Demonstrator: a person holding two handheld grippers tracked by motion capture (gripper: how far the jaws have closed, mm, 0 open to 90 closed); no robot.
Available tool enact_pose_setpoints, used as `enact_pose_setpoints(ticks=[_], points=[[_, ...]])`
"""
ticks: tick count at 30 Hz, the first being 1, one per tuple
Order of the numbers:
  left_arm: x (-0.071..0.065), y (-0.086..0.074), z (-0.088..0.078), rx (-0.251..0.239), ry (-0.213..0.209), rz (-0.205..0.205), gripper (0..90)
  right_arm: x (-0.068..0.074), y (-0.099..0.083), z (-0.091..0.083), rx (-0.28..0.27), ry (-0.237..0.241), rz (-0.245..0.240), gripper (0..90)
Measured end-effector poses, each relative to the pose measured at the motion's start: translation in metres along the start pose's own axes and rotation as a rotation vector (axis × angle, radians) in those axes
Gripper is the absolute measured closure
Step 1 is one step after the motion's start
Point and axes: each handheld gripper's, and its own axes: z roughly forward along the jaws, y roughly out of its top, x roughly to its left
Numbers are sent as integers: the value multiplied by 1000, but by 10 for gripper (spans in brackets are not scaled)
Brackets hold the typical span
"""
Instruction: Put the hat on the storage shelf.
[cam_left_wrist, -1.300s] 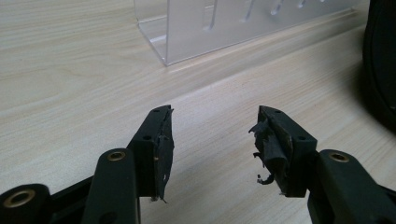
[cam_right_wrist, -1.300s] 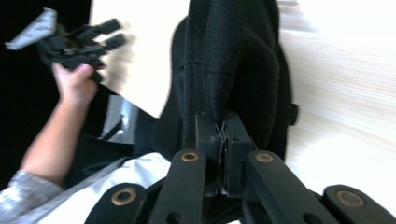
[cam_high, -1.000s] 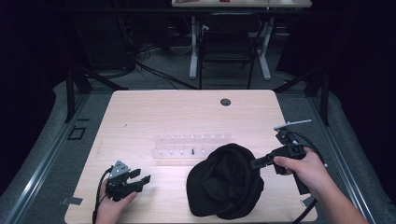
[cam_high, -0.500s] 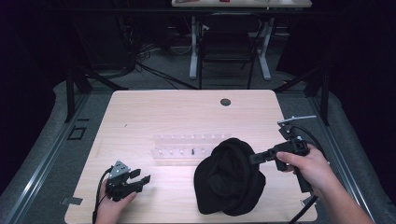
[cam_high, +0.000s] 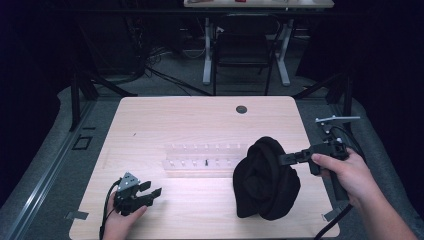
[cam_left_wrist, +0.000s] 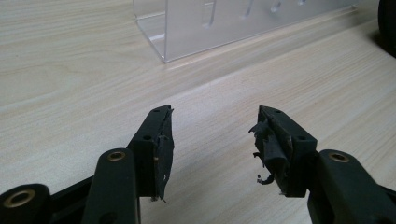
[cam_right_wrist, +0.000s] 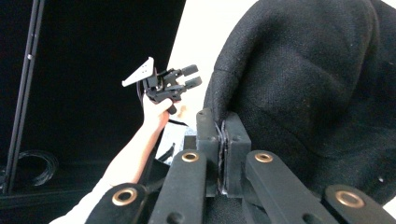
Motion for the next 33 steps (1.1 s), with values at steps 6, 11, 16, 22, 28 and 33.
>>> enact_pose_setpoints(ticks=[6, 11, 16, 22, 28, 33], points=[[0, 0, 0, 1, -2, 3, 462, 6, 5, -8, -35, 16, -1, 883], [0, 0, 0, -1, 1, 1, 451, 12, 9, -12, -65, 34, -3, 883], [1, 0, 0, -9, 4, -4, 436, 16, 14, -11, -81, 46, -3, 883], [2, 0, 0, -19, 7, -22, 403, 25, 21, -11, -91, 57, -11, 883], [2, 0, 0, -14, 14, -25, 392, 36, 29, -14, -108, 59, -28, 883], [2, 0, 0, -14, 13, -25, 392, 41, 35, -13, -117, 55, -32, 883]])
